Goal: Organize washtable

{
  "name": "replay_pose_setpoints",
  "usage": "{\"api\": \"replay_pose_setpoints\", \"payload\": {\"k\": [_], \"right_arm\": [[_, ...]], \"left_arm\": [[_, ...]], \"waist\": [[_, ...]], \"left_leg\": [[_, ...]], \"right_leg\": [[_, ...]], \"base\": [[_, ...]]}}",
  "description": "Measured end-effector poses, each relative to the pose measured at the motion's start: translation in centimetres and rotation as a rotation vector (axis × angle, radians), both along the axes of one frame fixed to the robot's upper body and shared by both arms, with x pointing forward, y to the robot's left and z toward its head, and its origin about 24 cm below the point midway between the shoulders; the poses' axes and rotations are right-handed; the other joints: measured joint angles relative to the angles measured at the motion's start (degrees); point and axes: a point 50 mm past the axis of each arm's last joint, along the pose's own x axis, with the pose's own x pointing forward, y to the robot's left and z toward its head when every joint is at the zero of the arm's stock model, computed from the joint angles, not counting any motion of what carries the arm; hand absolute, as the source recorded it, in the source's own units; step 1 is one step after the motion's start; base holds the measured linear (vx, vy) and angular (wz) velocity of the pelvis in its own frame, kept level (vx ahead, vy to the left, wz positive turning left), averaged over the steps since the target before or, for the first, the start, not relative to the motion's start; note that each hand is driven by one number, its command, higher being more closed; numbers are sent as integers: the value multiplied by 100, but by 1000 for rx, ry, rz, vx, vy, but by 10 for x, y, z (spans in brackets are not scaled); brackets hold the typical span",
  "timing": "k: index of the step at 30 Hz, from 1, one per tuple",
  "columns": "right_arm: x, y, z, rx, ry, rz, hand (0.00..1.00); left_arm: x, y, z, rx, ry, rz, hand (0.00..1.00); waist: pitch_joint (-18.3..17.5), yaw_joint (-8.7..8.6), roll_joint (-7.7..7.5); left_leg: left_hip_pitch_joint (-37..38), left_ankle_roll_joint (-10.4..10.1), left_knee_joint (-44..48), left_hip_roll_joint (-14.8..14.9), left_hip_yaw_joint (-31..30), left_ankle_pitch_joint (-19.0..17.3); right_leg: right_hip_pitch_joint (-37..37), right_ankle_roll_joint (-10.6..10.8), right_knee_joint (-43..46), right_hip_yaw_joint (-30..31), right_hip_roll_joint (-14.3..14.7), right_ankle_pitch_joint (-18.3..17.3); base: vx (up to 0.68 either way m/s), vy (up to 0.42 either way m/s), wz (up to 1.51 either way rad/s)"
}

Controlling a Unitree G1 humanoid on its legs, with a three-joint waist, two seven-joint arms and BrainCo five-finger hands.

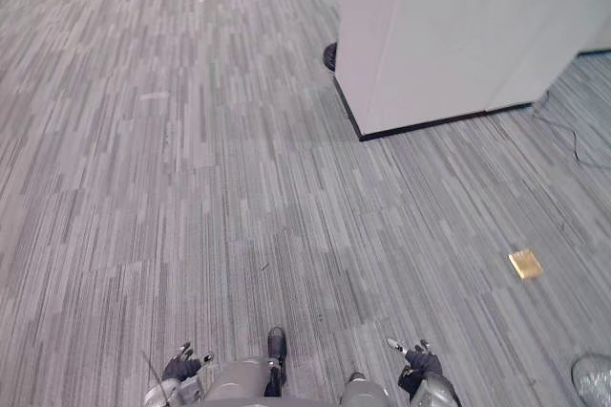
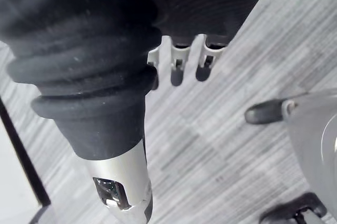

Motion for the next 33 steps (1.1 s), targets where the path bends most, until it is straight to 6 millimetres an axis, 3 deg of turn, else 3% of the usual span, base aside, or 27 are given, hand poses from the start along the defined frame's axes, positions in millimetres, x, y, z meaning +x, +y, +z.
{"api": "replay_pose_setpoints", "payload": {"k": [1,4,9,10,15,24,26,27,28,29,30,31,33], "right_arm": [[-5,-5,0,-13,16,-6,0],[-24,13,-8,28,74,16,0],[-20,21,-9,35,73,103,0],[-23,23,-10,34,87,122,0],[-32,25,-13,43,131,128,0],[-27,15,-11,12,137,159,0],[-26,16,-11,7,137,178,0],[-21,22,-11,18,127,188,0],[-25,22,-11,22,138,186,0],[-30,19,-12,16,155,188,0],[-34,10,-11,3,164,188,0],[-25,1,-7,-25,134,201,0],[-19,3,-7,-25,125,218,0]], "left_arm": [[-10,-8,-6,-24,52,6,0],[-25,-3,-9,-5,118,1,0],[-50,-6,-15,-18,220,-37,0],[-52,-6,-16,-18,224,-48,0],[-54,4,-14,-4,224,-4,0],[-41,-9,-15,-13,220,-100,0],[-36,-6,-14,11,214,-151,0],[-32,2,-11,32,206,-160,0],[-27,7,-9,48,193,-171,0],[-19,7,-7,59,168,-191,0],[-16,1,-6,54,149,-202,0],[-12,-6,-7,37,141,-200,0],[-12,-3,-7,34,149,-167,0]], "waist": [[-6,-42,264],[-131,-36,91],[-243,-36,239],[-313,-21,199],[-440,-7,26],[-431,-17,183],[-391,1,71],[-355,7,-57],[-357,-19,-220],[-314,-60,-293],[-210,-42,-34],[3,-23,114],[125,3,107]], "left_leg": [[-43,-4,319,216,-71,-191],[428,26,-723,-294,-209,169],[1027,23,-1622,-260,-93,495],[1134,7,-1778,-249,-59,548],[1450,-62,-2101,-163,111,750],[1390,-216,-2151,-17,284,792],[1257,-192,-2149,-106,257,773],[1151,-149,-2095,-305,254,744],[922,154,-1566,-523,386,525],[654,217,-496,-607,510,149],[616,201,159,-506,525,-588],[819,394,166,-324,488,-1080],[963,438,130,-187,446,-1216]], "right_leg": [[39,37,239,-130,207,-95],[-15,44,302,-85,-139,-50],[-220,-264,641,404,23,219],[-187,-282,593,522,71,234],[29,-271,284,683,238,247],[73,-250,-32,768,414,234],[-34,-52,31,623,287,81],[-236,172,199,406,2,-261],[-468,345,568,215,-312,-439],[-582,514,1002,137,-481,-495],[-946,499,1964,86,-429,-479],[-1553,266,3262,335,-395,-440],[-1833,193,3225,401,-120,-638]], "base": [[20,65,40],[62,103,31],[47,73,-19],[101,-9,-22],[88,-73,-23],[1,-89,-12],[-79,-12,14],[-108,31,44],[-94,58,76],[-28,52,87],[-78,99,62],[-117,107,30],[-77,144,2]]}}
